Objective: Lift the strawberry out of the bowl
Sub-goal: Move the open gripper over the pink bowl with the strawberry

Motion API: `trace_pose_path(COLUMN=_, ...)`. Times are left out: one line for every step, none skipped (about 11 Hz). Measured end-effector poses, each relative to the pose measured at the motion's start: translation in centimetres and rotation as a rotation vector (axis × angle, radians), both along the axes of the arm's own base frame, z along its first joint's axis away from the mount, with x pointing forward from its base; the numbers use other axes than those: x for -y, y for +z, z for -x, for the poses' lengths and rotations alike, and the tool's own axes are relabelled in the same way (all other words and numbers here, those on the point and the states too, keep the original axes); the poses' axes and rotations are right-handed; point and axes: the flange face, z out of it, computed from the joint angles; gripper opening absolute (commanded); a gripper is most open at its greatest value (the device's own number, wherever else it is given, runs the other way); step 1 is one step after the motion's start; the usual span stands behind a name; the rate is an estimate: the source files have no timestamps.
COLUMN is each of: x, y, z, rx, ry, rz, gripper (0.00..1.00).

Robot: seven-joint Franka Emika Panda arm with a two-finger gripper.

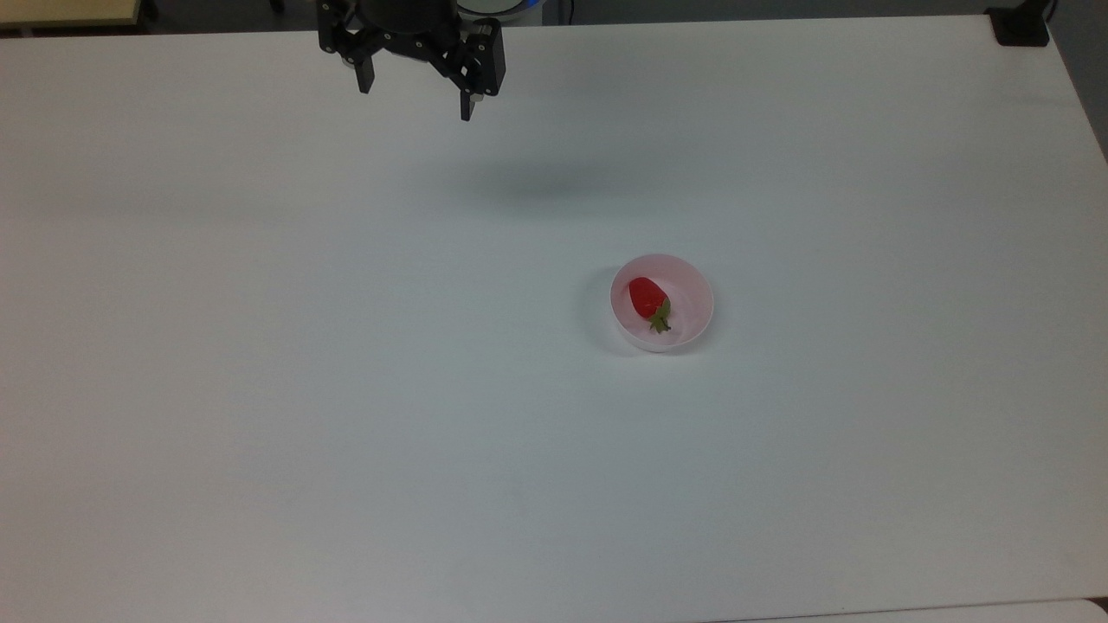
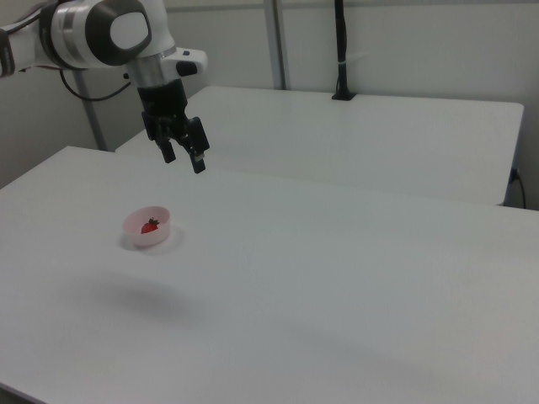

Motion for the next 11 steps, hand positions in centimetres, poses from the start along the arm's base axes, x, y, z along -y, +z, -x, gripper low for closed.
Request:
trace_pose_path(x=0.0, y=-0.1, z=0.0, rx=-0.001, ry=0.0, rz=0.0, gripper=1.0)
trace_pose_path(x=0.3, y=-0.2, z=0.0, rx=-0.004, ry=-0.005, rz=0.0, gripper=1.0)
trace_pose_path(x=1.0, y=-0.4, z=0.0, rx=-0.007, ry=-0.017, rz=0.0, gripper=1.0)
trace_pose_path(x=1.6, y=-0.5, z=0.0, rx=-0.01, ry=-0.027, rz=0.0, gripper=1.0)
trace_pose_path(x=1.9, y=-0.5, z=-0.1, rx=-0.01, ry=-0.03, rz=0.0, gripper=1.0)
trace_pose_path(x=1.8, y=-0.5, z=-0.1, rx=-0.01, ry=-0.028, rz=0.0, gripper=1.0)
trace_pose_path(x=1.5, y=-0.6, z=-0.1, rx=-0.011, ry=-0.013, rz=0.0, gripper=1.0)
trace_pose_path(x=0.9, y=-0.8, z=-0.2, rx=-0.018, ry=0.015, rz=-0.004, gripper=1.0)
trace_pose_path(x=-0.1, y=-1.6, z=-0.5, rx=-0.028, ry=0.047, rz=-0.008, gripper=1.0)
trace_pose_path(x=-1.8, y=-2.7, z=-1.2, rx=-0.029, ry=0.082, rz=-0.016, gripper=1.0)
trace_pose_path(x=-4.1, y=-3.9, z=-2.1, rx=-0.018, ry=0.119, rz=-0.02, gripper=1.0)
